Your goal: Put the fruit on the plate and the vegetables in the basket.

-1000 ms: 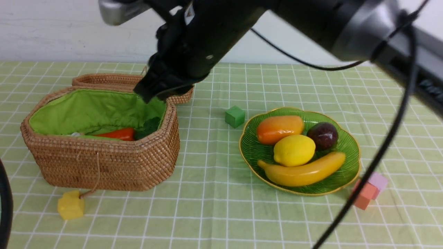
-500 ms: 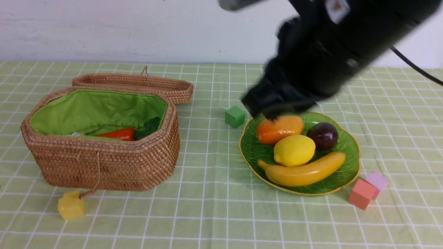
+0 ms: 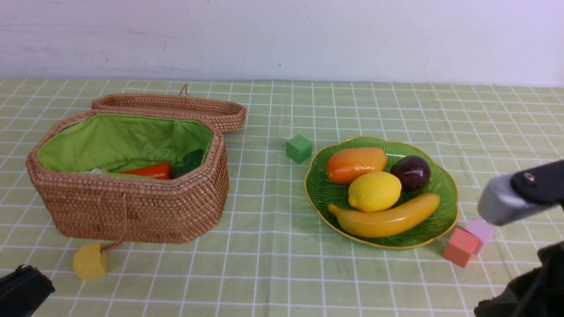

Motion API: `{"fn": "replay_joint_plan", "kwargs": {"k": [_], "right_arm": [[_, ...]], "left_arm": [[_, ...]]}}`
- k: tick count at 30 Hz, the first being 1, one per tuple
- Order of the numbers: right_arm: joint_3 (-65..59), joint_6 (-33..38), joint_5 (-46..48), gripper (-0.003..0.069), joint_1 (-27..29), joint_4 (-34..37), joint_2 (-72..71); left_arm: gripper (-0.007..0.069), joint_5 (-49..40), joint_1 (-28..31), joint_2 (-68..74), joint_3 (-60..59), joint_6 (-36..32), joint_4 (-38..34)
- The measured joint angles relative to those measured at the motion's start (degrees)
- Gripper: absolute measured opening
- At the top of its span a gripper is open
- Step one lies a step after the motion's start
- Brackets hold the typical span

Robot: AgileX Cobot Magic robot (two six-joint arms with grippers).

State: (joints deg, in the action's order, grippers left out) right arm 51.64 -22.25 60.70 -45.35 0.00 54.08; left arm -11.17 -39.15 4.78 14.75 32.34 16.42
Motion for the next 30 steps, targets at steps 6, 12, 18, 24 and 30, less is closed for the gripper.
{"fn": "replay_joint_plan", "kwargs": {"k": [6, 12, 18, 24, 30], "right_arm": [[-0.67, -0.05, 0.07, 0.0005, 0.00, -0.59, -2.23], [-0.67, -0.16, 0.07, 0.0011, 0.00, -0.59, -2.37], [-0.87, -0.22, -0.19, 0.0010, 0.72, -5.55, -2.51], [-14.55, 2.97, -19.61, -0.0018, 18.20, -5.19, -12.52], [-38.75, 9.80, -41.18, -0.0018, 35.22, -2.95, -31.08]], "left_arm": [[-0.0013, -0.12, 0.00, 0.00, 0.00, 0.00, 0.00], [-0.0013, -0.18, 0.00, 0.00, 0.00, 0.00, -0.02], [-0.0013, -0.18, 0.00, 0.00, 0.00, 0.00, -0.02], [-0.0013, -0.23, 0.00, 0.00, 0.00, 0.00, -0.02], [-0.0013, -0.23, 0.00, 0.00, 0.00, 0.00, -0.02]]}}
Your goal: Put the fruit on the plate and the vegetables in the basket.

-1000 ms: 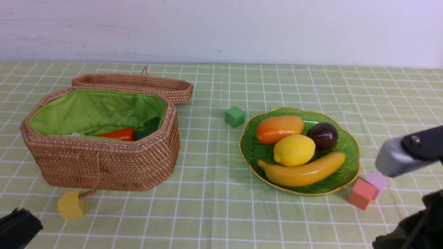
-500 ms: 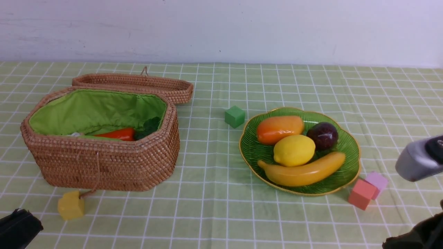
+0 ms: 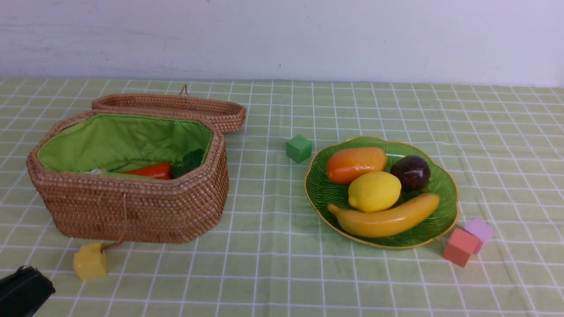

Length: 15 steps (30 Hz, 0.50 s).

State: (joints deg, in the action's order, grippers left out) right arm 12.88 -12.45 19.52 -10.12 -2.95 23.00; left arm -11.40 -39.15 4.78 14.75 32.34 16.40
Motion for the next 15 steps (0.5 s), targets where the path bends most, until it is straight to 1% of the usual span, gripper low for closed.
{"fn": "replay_joint_plan", "kwargs": {"k": [2, 3, 4, 8, 12, 15], "right_arm": [[-7.38, 0.86, -3.84, -0.0018, 4.54, 0.19, -8.05], [-8.63, 0.95, -4.23, -0.0018, 4.85, 0.19, -9.43], [-12.78, 1.16, -4.40, -0.0018, 7.06, 0.23, -15.00], [-14.35, 1.43, 0.34, -0.0018, 7.91, 0.07, -22.47], [-14.29, 1.43, 1.14, -0.0018, 7.97, -0.20, -23.57], [-14.18, 1.46, 1.74, -0.0018, 7.97, 1.20, -23.57]], "left_arm": [[-0.0010, -0.12, 0.00, 0.00, 0.00, 0.00, 0.00], [-0.0010, -0.20, 0.00, 0.00, 0.00, 0.00, 0.00], [-0.0009, -0.45, 0.00, 0.00, 0.00, 0.00, 0.00], [-0.0006, -0.79, 0.00, 0.06, 0.00, 0.00, 0.00], [-0.0003, -0.86, 0.00, 0.11, 0.00, 0.00, -0.05], [-0.0003, -0.92, 0.00, 0.09, 0.00, 0.00, -0.05]]}}
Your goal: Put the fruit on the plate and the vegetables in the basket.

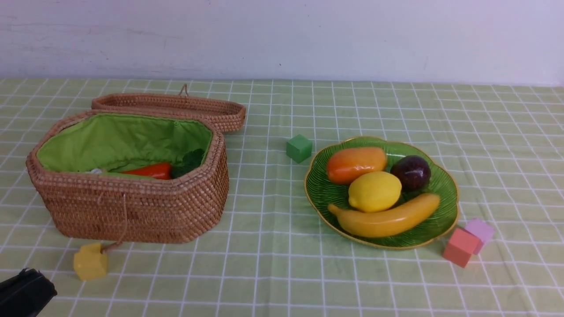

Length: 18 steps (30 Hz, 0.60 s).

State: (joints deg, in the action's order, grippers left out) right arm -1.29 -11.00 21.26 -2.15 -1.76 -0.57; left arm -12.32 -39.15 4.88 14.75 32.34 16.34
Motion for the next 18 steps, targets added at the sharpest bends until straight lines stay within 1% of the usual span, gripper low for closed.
{"fn": "replay_joint_plan", "kwargs": {"k": [10, 18], "right_arm": [[0.13, 0.00, 0.67, -0.0015, 0.00, 1.76, 0.00], [0.17, 0.00, 0.70, -0.0011, 0.00, 1.76, 0.00]], "left_arm": [[0.0001, 0.07, 0.00, 0.02, 0.00, 0.00, 0.00], [0.0010, 0.07, 0.00, 0.02, 0.00, -0.03, 0.00]]}}
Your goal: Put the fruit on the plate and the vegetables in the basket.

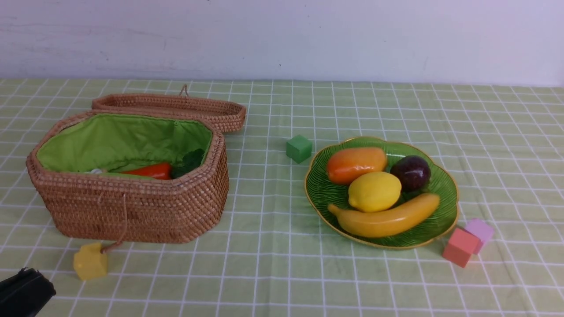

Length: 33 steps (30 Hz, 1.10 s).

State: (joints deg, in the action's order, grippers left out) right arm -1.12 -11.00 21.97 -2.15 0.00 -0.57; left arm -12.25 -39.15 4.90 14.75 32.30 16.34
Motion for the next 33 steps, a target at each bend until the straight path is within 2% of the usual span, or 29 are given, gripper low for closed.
{"fn": "replay_joint_plan", "kwargs": {"k": [9, 11, 13, 15, 20, 21, 24, 30, 33], "right_arm": [[0.00, 0.08, 0.07, -0.0002, 0.00, 0.00, 0.00], [0.00, 0.08, 0.07, -0.0001, 0.00, 0.00, 0.00], [0.00, 0.13, 0.07, -0.0001, 0.00, 0.00, 0.00], [0.00, 0.13, 0.07, -0.0001, 0.00, 0.00, 0.00], [0.00, 0.13, 0.09, -0.0001, 0.00, 0.31, 0.00], [0.00, 0.13, 0.09, -0.0001, 0.00, 0.31, 0.00], [0.00, 0.13, 0.14, 0.0000, 0.00, 0.31, 0.00], [0.00, 0.13, 0.14, 0.0002, 0.00, 0.31, 0.00], [0.00, 0.13, 0.16, 0.0004, 0.00, 0.31, 0.00]], "left_arm": [[0.0017, -0.02, 0.20, 0.00, 0.00, -0.76, 1.78], [0.0017, -0.02, 2.22, -0.07, 0.00, -2.47, 1.43], [0.0017, 0.04, 6.35, -0.70, 0.00, -6.54, -0.80], [0.0017, 0.04, 11.74, -2.17, -0.31, -13.41, -5.27], [-0.0013, 0.93, 27.62, -5.53, -5.73, -30.18, -21.86], [-0.0013, 0.93, 27.62, -5.53, -5.73, -30.18, -21.86], [-0.0013, 0.42, 32.29, -5.53, -12.63, -31.42, -23.31], [-0.0013, -10.17, 33.06, -5.53, -16.45, -25.33, -21.00], [-0.0013, -10.23, 33.08, -5.53, -16.45, -24.72, -20.69]]}}
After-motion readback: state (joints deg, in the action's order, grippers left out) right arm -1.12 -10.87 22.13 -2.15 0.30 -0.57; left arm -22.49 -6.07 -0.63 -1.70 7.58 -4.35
